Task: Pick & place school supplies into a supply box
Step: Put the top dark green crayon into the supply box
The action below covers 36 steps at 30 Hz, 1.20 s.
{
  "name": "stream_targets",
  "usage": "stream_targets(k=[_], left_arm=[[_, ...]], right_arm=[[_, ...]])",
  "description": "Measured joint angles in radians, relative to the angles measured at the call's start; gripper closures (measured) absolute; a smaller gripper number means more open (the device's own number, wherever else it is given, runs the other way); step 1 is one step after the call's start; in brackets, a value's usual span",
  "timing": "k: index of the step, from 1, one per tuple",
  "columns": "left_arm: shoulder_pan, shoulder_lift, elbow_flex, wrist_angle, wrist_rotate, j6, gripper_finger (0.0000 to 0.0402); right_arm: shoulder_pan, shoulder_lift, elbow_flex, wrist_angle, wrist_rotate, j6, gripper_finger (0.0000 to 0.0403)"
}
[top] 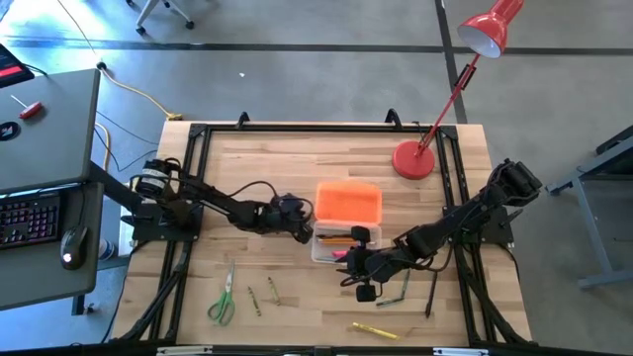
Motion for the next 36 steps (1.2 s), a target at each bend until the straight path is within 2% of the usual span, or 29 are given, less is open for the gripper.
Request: stream_targets(k=[14, 24, 29, 32, 36], left_arm=[[0.000, 0.002, 0.000, -0.003, -0.005, -0.041, 0.0252], [-0.001, 0.122, 0.055, 0.054, -0.051, -0.013, 0.0252], [-0.004, 0.160, 0.116, -0.069, -0.105, 0.001, 0.0252], [-0.003, 0.159, 0.136, -0.171, -0.107, -0.007, 0.0252], [-0.001, 0.159, 0.135, -0.218, -0.088, 0.025, 0.0252]], right_arm=[[0.000, 0.000, 0.000, -0.001, -0.004, -0.001, 0.0329], [0.000, 0.000, 0.000, 0.001, -0.002, -0.001, 0.0329], [0.000, 0.000, 0.000, 0.004, -0.009, -0.001, 0.0329], [0.000, 0.000, 0.000, 0.007, -0.010, -0.001, 0.0329], [0.000, 0.000, 0.000, 0.006, -0.011, -0.001, 0.0329]])
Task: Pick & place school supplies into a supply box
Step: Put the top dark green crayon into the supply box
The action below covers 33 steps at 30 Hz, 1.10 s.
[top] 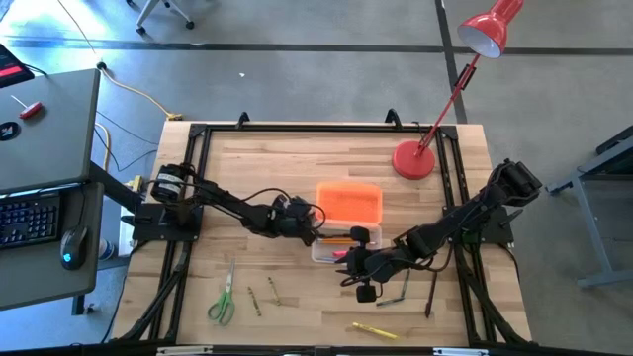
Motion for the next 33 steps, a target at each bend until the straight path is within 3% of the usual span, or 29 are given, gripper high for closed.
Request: stream_targets(k=[5, 17, 33], left_arm=[[0.001, 0.000, -0.026, 0.026, 0.010, 0.018, 0.0252], [0.001, -0.004, -0.169, 0.275, 0.062, 0.021, 0.0252], [-0.014, 0.018, -0.202, 0.390, -0.023, 0.115, 0.0252]], right_arm=[[0.000, 0.000, 0.000, -0.003, 0.000, 0.000, 0.0329], [0.000, 0.000, 0.000, -0.005, -0.001, -0.019, 0.0329], [0.000, 0.000, 0.000, -0.007, -0.001, -0.052, 0.0329]])
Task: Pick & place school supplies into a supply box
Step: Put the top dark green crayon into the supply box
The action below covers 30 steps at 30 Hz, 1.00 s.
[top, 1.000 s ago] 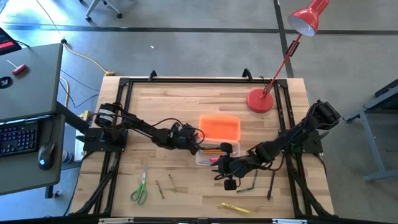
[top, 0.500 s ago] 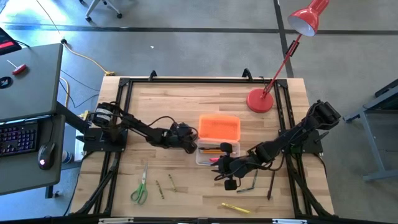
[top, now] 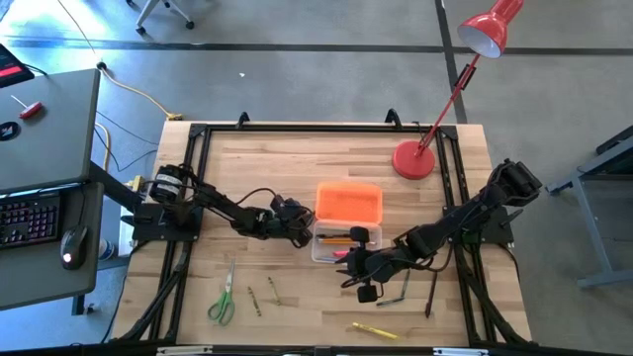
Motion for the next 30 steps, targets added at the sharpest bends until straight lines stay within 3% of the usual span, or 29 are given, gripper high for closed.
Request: stream_targets(k=[4, 10, 19, 27, 30], left_arm=[[-0.002, 0.014, -0.003, 0.027, -0.011, -0.006, 0.0252], [-0.027, 0.095, -0.011, 0.147, -0.156, -0.066, 0.0252], [-0.067, 0.182, -0.013, 0.279, -0.265, -0.093, 0.0257], [-0.071, 0.176, -0.014, 0.272, -0.270, -0.057, 0.0363], [-0.076, 0.152, -0.016, 0.273, -0.253, -0.038, 0.0368]], right_arm=[[0.000, 0.000, 0.000, 0.000, 0.000, -0.001, 0.0329], [0.000, 0.000, 0.000, 0.000, -0.029, -0.014, 0.0329], [0.000, 0.000, 0.000, 0.009, -0.077, -0.035, 0.0329], [0.000, 0.000, 0.000, 0.008, -0.077, -0.035, 0.0329], [0.000, 0.000, 0.000, 0.008, -0.077, -0.028, 0.0329]])
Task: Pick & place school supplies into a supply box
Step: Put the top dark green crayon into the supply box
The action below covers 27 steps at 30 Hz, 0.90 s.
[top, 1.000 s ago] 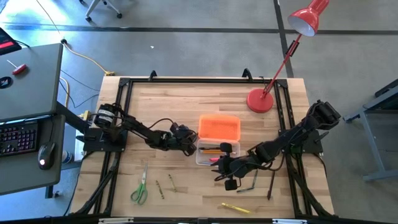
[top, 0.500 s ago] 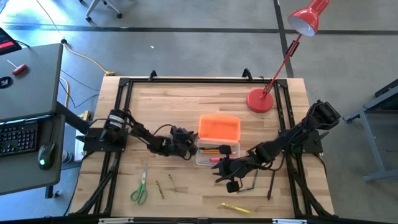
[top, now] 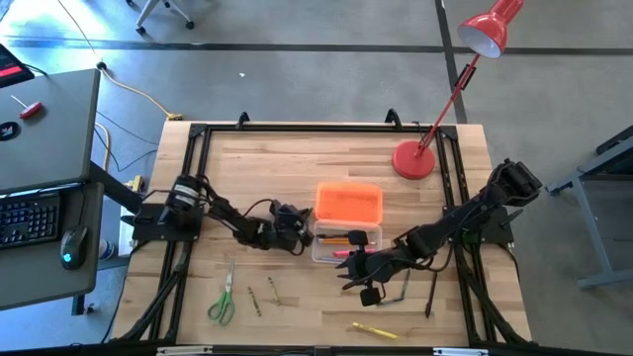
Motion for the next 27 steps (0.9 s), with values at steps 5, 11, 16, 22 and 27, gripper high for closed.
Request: stream_targets(k=[5, 11, 16, 22, 27], left_arm=[[-0.004, -0.118, -0.001, -0.105, 0.040, 0.042, 0.0357], [-0.007, -0.310, -0.001, -0.274, 0.044, 0.042, 0.0364], [-0.007, -0.345, 0.012, -0.132, 0.177, 0.101, 0.0361], [-0.014, -0.258, 0.132, -0.056, 0.369, 0.209, 0.0350], [-0.014, -0.156, 0.267, -0.064, 0.441, 0.280, 0.0355]], right_arm=[[0.001, 0.000, 0.000, 0.004, -0.002, 0.003, 0.0329], [0.001, 0.000, 0.000, 0.007, -0.001, 0.004, 0.0329], [0.001, 0.000, 0.000, 0.006, -0.001, 0.003, 0.0329], [0.001, 0.000, 0.000, 0.000, -0.011, 0.044, 0.0329], [0.008, 0.000, 0.000, -0.086, -0.142, 0.180, 0.0329]])
